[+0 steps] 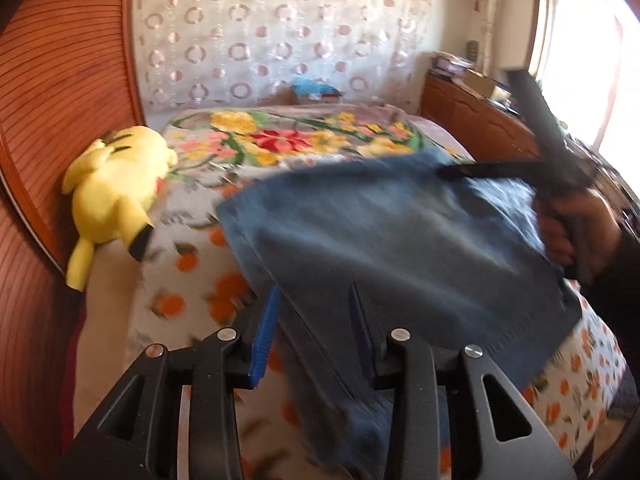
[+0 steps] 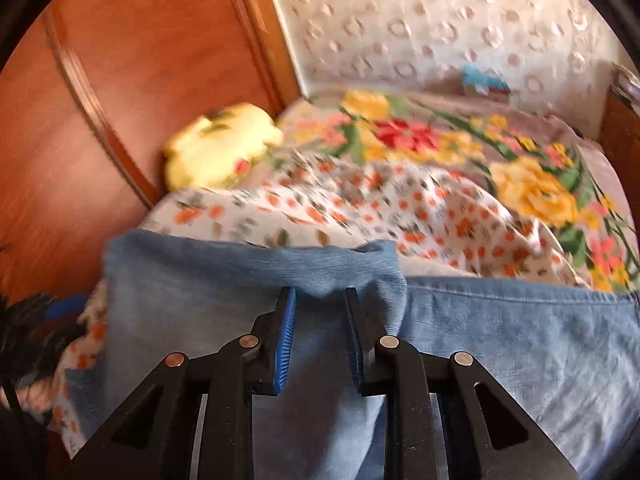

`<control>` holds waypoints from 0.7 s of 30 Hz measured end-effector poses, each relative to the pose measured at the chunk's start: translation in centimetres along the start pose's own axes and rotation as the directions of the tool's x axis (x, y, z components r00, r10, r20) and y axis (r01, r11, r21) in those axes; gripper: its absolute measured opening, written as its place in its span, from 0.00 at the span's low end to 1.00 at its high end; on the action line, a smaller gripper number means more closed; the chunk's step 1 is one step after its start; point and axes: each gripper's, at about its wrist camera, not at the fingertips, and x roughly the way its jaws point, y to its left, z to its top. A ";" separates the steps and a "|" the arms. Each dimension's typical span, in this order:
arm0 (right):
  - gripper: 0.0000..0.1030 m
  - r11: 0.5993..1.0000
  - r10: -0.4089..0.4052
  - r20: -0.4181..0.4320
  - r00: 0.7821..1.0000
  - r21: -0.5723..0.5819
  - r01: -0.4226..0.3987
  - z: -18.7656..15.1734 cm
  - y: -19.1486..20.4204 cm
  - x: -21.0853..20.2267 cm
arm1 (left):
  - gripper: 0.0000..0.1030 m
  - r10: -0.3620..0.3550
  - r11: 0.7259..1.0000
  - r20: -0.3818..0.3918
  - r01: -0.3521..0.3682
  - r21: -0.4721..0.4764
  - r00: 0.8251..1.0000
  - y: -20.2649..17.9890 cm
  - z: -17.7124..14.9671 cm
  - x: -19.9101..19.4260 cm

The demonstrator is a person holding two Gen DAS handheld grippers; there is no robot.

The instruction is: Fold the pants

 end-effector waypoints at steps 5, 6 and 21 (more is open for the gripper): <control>0.24 0.999 -0.031 0.023 0.999 0.013 0.031 -0.6 -0.1 -0.7 | 0.36 0.013 1.000 -0.046 -0.012 0.026 0.999 -1.6 -2.8 -0.3; 0.24 0.999 -0.047 0.031 0.998 -0.001 0.047 -0.8 0.2 -1.7 | 0.36 0.029 0.999 -0.056 -0.027 0.028 0.998 -1.6 -3.3 -0.2; 0.36 0.984 -0.177 0.136 0.975 0.013 0.177 -12.0 0.6 -14.9 | 0.48 0.034 0.999 0.087 -0.036 0.027 0.996 -4.6 -4.6 -3.4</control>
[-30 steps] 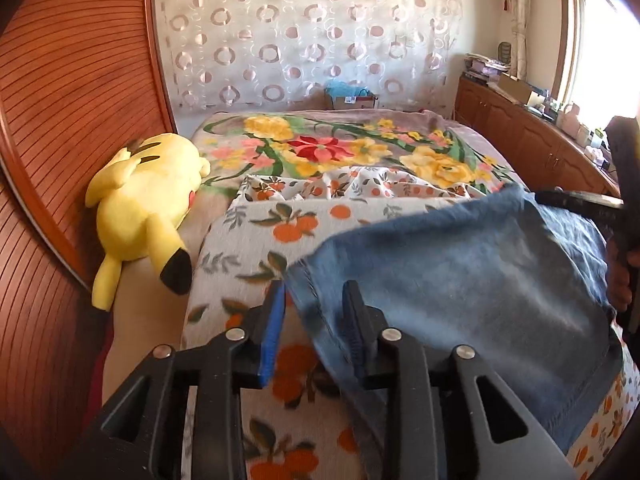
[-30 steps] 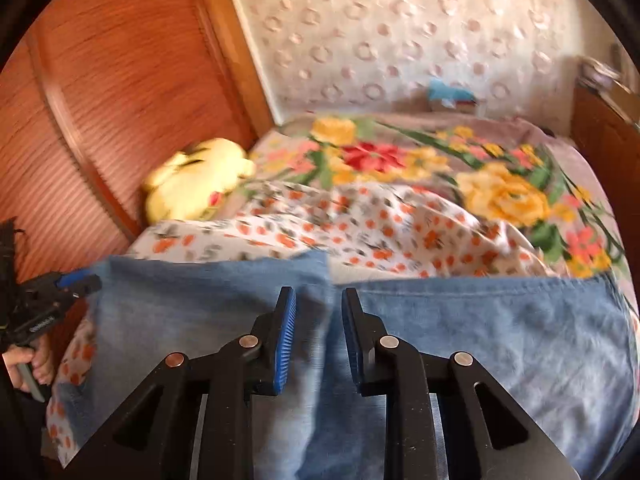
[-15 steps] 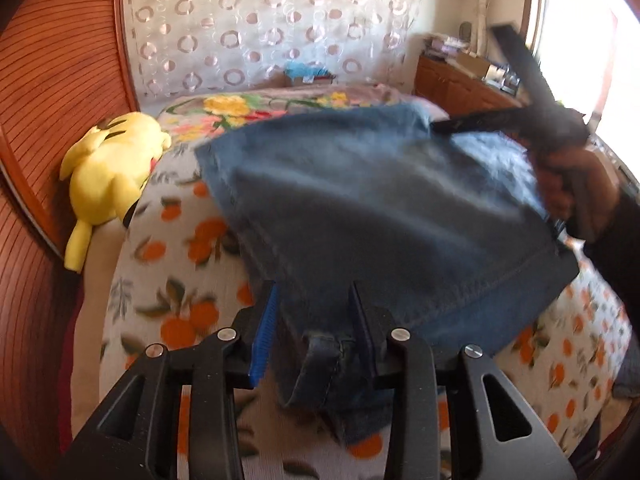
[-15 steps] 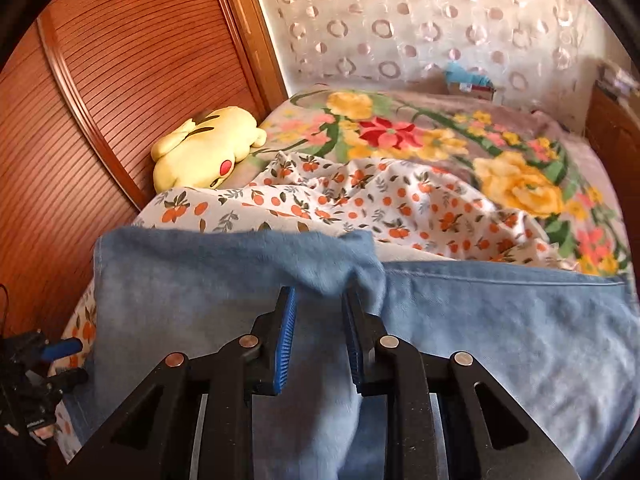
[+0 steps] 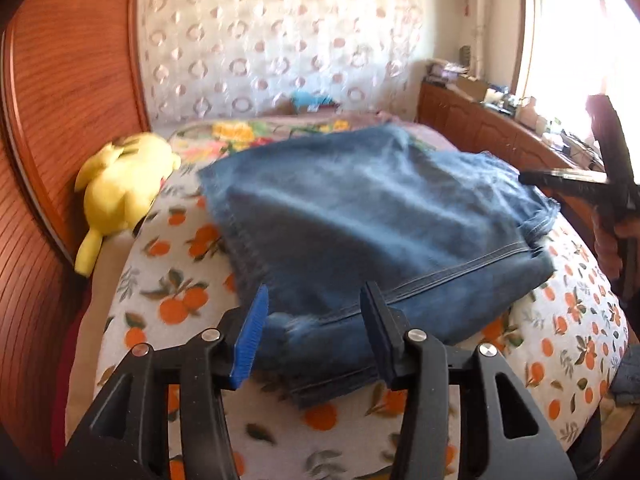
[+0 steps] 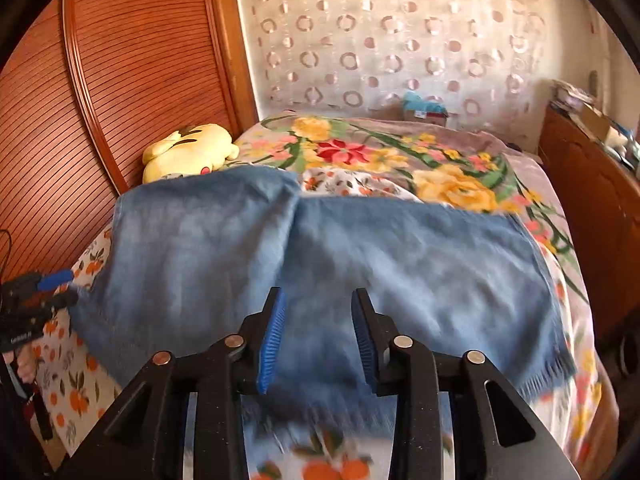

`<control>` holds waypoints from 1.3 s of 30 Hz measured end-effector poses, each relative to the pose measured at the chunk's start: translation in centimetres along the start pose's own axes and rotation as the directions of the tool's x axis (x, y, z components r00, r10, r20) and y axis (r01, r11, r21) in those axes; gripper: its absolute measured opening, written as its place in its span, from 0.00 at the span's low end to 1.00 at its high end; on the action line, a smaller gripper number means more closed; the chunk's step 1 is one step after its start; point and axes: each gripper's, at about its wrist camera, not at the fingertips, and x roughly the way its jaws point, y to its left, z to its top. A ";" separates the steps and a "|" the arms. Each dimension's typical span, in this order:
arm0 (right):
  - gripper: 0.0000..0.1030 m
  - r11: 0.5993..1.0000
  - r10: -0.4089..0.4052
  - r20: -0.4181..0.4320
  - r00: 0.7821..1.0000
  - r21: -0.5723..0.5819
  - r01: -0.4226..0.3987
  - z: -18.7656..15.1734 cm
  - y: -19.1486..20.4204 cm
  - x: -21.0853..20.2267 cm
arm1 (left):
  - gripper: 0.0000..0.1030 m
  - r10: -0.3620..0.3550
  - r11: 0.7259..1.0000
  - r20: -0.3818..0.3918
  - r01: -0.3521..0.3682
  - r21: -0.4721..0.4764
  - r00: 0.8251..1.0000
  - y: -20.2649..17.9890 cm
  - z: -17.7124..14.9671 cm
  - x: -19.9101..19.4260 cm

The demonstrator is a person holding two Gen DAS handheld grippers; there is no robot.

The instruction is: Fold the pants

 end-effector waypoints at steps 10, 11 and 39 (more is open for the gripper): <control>0.41 0.994 -0.053 0.006 0.999 0.095 0.052 -4.5 -2.0 -5.9 | 0.50 -0.015 0.999 0.006 0.015 0.051 1.000 -4.5 -0.3 1.6; 0.41 0.993 -0.054 0.005 0.999 0.103 0.053 -4.9 -2.1 -6.3 | 0.50 -0.014 0.999 0.002 0.013 0.047 1.000 -4.6 -0.5 1.8; 0.41 0.915 -0.157 -0.111 0.981 0.357 0.187 -4.0 -7.9 -6.4 | 0.50 0.051 0.999 0.174 -0.052 -0.001 0.983 -4.7 -1.4 -1.3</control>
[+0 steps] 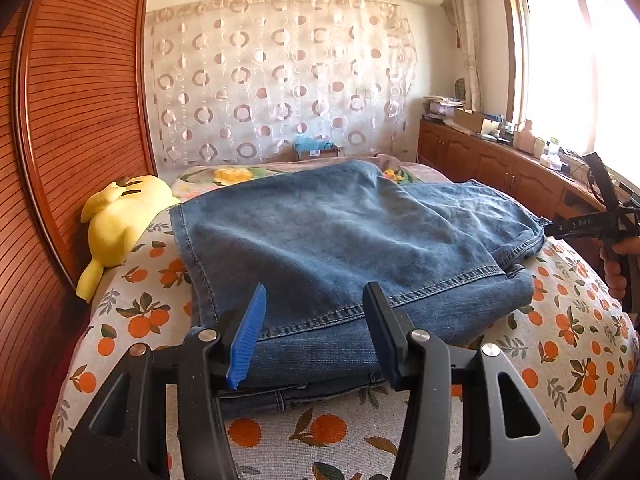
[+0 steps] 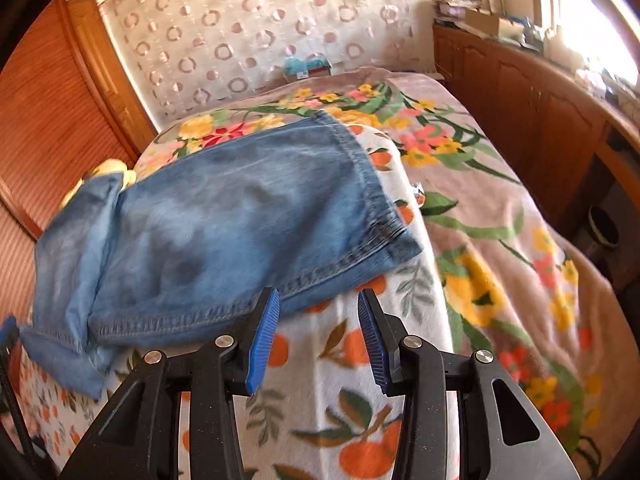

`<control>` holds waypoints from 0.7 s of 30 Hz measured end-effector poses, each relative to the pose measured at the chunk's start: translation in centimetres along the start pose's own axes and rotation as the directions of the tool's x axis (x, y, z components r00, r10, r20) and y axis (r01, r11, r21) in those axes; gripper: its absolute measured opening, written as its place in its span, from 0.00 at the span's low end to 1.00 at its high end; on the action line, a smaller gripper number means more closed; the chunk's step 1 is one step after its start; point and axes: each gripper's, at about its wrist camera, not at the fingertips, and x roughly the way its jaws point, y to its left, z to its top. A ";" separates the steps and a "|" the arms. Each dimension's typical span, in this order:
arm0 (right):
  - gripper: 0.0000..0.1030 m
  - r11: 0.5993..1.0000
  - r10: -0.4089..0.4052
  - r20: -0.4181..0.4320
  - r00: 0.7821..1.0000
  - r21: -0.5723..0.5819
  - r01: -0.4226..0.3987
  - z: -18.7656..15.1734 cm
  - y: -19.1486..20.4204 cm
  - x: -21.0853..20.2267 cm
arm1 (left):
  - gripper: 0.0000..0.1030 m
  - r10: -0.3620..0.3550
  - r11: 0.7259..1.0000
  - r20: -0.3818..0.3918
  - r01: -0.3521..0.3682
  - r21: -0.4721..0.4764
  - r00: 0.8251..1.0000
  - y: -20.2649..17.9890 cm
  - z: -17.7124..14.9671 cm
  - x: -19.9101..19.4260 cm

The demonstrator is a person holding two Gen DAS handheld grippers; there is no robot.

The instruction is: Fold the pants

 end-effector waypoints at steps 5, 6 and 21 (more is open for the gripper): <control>0.41 0.998 0.003 -0.017 1.000 0.055 -0.002 1.3 -0.9 1.0 | 0.50 0.005 1.000 0.003 -0.005 -0.002 1.000 0.0 -0.1 -0.1; 0.41 0.998 0.001 -0.015 1.000 0.060 0.000 1.7 -1.0 1.1 | 0.50 0.006 1.000 0.003 -0.006 -0.001 1.000 0.0 -0.1 -0.1; 0.03 0.996 -0.003 0.070 0.998 0.084 -0.003 1.1 1.0 -0.1 | 0.50 0.015 1.000 0.019 -0.014 -0.011 1.000 0.0 -0.1 -0.5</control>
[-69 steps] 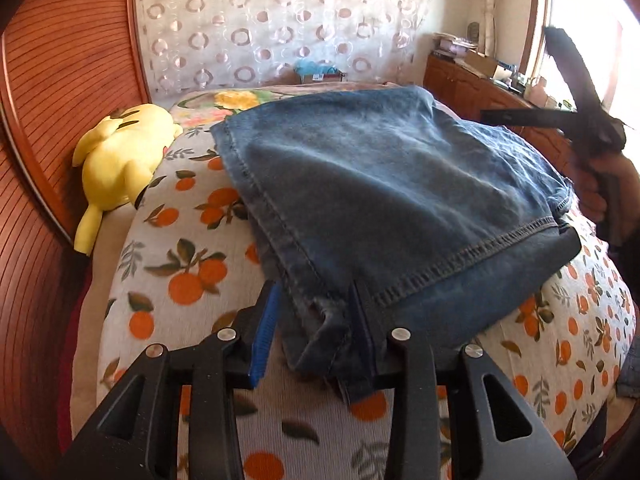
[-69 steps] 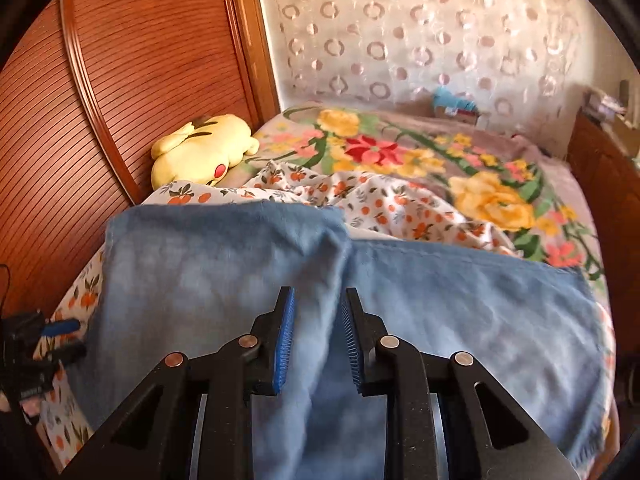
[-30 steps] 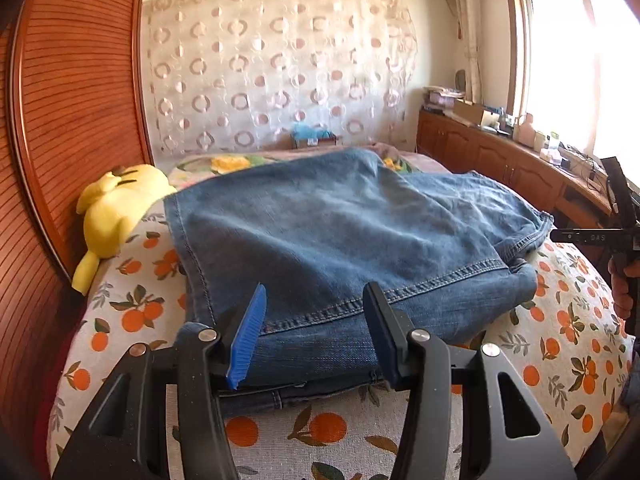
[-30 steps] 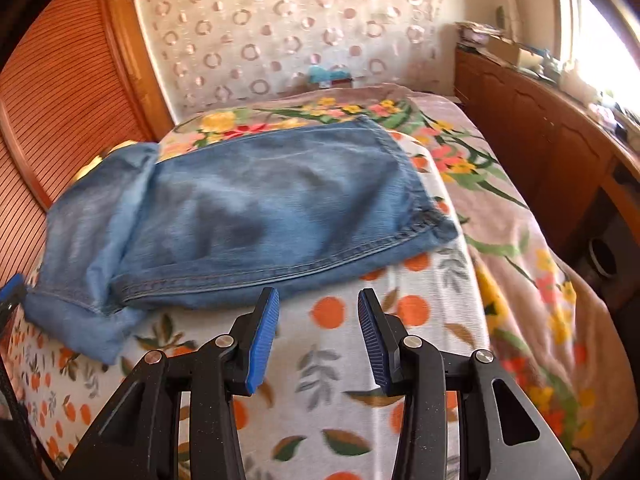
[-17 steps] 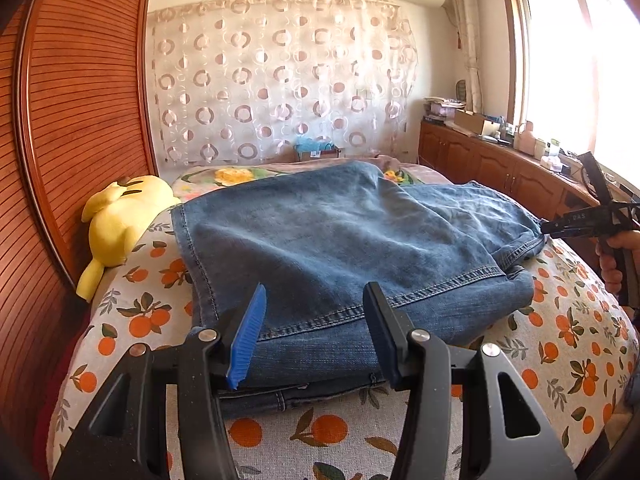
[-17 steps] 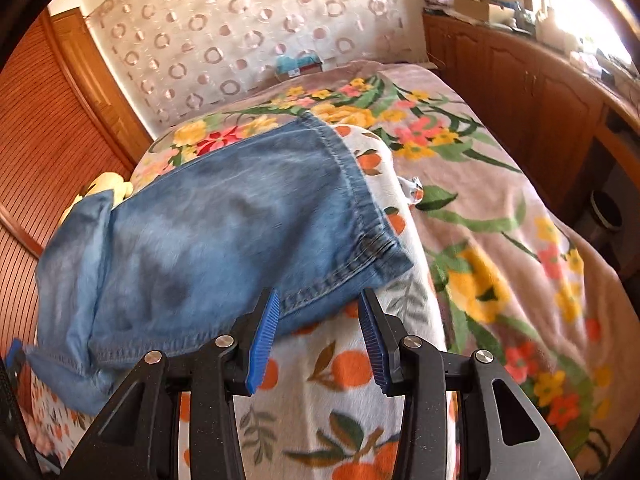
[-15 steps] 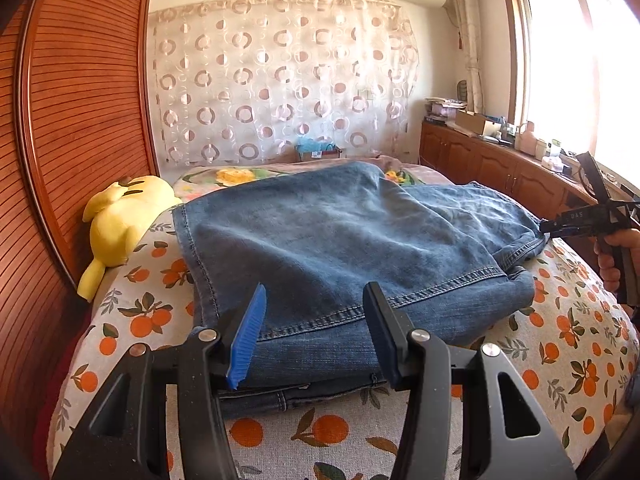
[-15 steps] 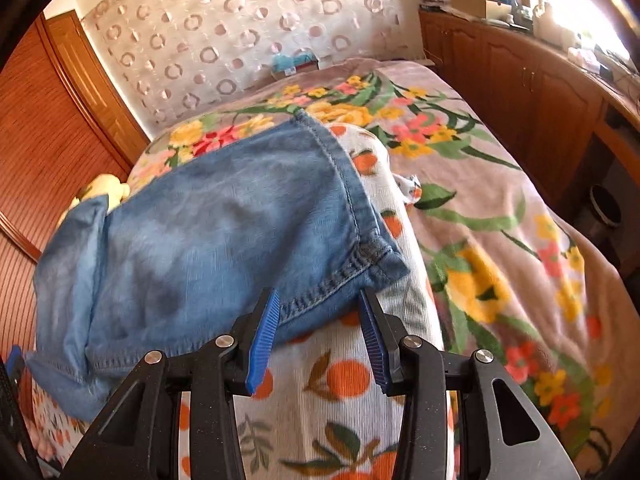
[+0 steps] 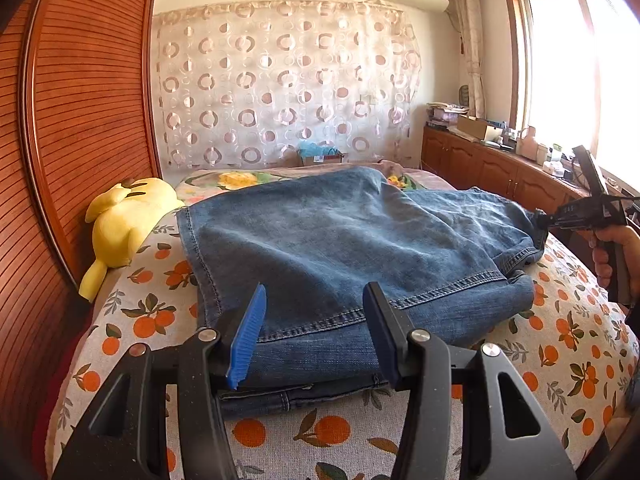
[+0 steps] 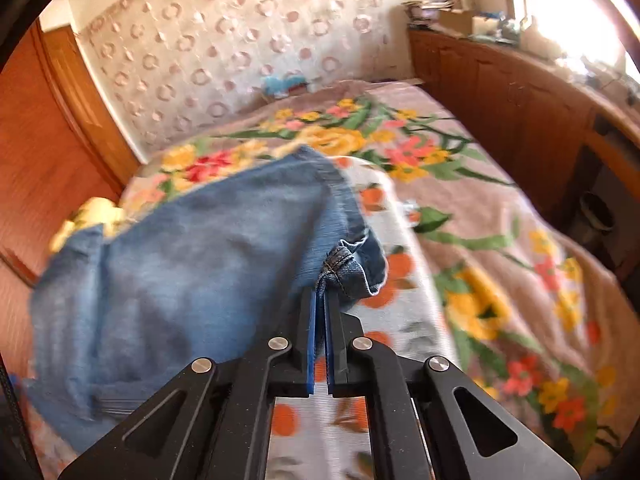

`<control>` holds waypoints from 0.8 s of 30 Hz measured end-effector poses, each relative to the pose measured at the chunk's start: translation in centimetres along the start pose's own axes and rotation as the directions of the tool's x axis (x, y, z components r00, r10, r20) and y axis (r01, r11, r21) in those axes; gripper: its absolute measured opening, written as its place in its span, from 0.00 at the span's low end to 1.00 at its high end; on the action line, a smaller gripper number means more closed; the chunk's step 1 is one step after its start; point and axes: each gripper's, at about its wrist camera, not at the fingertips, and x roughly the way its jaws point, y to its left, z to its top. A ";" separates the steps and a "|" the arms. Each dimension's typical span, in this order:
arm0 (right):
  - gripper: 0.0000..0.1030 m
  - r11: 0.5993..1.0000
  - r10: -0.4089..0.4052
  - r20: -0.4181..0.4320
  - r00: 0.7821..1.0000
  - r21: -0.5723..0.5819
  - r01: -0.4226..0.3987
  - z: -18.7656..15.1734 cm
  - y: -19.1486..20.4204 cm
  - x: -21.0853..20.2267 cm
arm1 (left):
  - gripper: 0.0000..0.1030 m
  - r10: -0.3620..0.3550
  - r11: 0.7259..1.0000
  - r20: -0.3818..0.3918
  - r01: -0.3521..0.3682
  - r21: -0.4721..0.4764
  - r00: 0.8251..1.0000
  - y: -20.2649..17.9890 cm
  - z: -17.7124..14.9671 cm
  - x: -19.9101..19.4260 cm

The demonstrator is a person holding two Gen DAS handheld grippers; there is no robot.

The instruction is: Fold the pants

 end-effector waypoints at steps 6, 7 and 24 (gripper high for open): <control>0.03 0.992 0.125 0.024 0.992 -0.037 -0.124 0.1 3.1 -2.0 | 0.50 0.017 1.000 -0.027 -0.016 0.002 1.000 -0.2 0.2 0.5; 0.03 0.988 0.143 0.026 0.989 -0.056 -0.141 -0.1 3.9 -2.4 | 0.50 0.001 1.000 -0.034 -0.001 -0.007 0.999 -0.1 0.2 0.5; 0.03 0.769 0.534 -0.154 0.832 -0.321 -0.553 -7.6 22.7 -5.7 | 0.50 0.063 0.996 -0.047 -0.066 -0.053 0.997 5.5 -0.4 -3.1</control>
